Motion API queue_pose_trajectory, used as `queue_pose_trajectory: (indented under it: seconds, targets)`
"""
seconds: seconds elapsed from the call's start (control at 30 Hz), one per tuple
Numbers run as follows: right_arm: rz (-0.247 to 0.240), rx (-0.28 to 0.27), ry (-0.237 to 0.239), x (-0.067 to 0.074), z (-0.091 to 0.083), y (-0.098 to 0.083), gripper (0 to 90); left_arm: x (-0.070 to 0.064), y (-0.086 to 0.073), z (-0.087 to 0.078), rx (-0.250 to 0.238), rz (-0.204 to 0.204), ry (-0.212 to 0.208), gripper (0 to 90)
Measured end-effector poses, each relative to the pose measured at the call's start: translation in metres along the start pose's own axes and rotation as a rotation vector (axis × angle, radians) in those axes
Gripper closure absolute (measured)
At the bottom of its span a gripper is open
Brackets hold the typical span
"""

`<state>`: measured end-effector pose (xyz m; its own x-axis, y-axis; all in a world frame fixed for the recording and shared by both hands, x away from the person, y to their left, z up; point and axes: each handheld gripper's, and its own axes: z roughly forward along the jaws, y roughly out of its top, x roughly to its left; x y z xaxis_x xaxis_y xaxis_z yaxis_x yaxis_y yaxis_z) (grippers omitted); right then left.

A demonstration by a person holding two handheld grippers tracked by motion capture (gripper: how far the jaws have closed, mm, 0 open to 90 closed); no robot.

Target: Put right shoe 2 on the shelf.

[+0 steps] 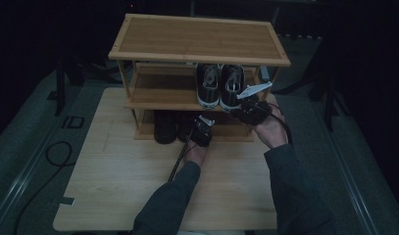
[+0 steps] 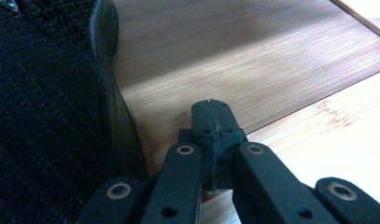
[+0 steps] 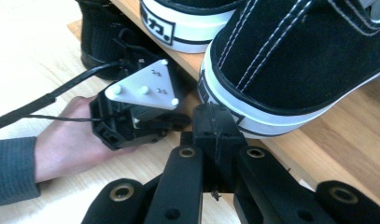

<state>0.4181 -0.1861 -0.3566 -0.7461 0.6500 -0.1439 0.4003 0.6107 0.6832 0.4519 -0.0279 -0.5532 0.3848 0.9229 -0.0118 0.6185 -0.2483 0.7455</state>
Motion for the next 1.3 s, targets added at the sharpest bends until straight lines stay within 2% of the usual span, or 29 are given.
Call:
queue_pose_trajectory:
  seconds: [0.13,0.23,0.43,0.5,0.57,0.67,0.73,0.8,0.97,1.3]
  targets:
    - [0.01,-0.004,0.002,-0.002,0.003,0.002,90.0,0.0,0.0,0.0,-0.001,0.002,0.001,90.0]
    - [-0.001,0.003,-0.011,0.001,0.005,0.005,90.0,0.0,0.0,0.0,-0.003,0.002,0.002,90.0]
    - [0.0,-0.012,-0.014,0.002,0.005,0.002,90.0,0.0,-0.001,0.0,-0.004,0.004,-0.001,90.0]
    - [0.009,-0.022,0.016,0.004,0.003,0.0,90.0,0.0,-0.001,0.0,-0.007,0.003,-0.001,90.0]
    - [0.002,-0.024,0.018,0.006,0.001,-0.001,90.0,0.0,-0.001,0.0,-0.01,0.001,-0.001,90.0]
    - [-0.02,-0.017,0.029,0.013,-0.005,-0.008,90.0,0.0,-0.001,0.0,-0.009,0.003,-0.004,90.0]
    - [-0.021,-0.014,0.032,0.014,-0.006,-0.01,89.7,0.0,-0.001,0.0,-0.009,0.002,-0.002,90.0]
    - [-0.011,0.001,0.056,0.015,-0.006,-0.017,87.4,0.0,-0.001,0.0,-0.01,0.003,-0.003,90.0]
    - [-0.006,0.019,0.064,0.017,-0.005,-0.027,86.2,0.0,-0.001,0.0,-0.011,0.005,-0.002,90.0]
    - [0.05,0.065,0.078,0.014,0.011,-0.053,85.2,0.0,-0.001,0.0,-0.012,0.011,-0.008,90.0]
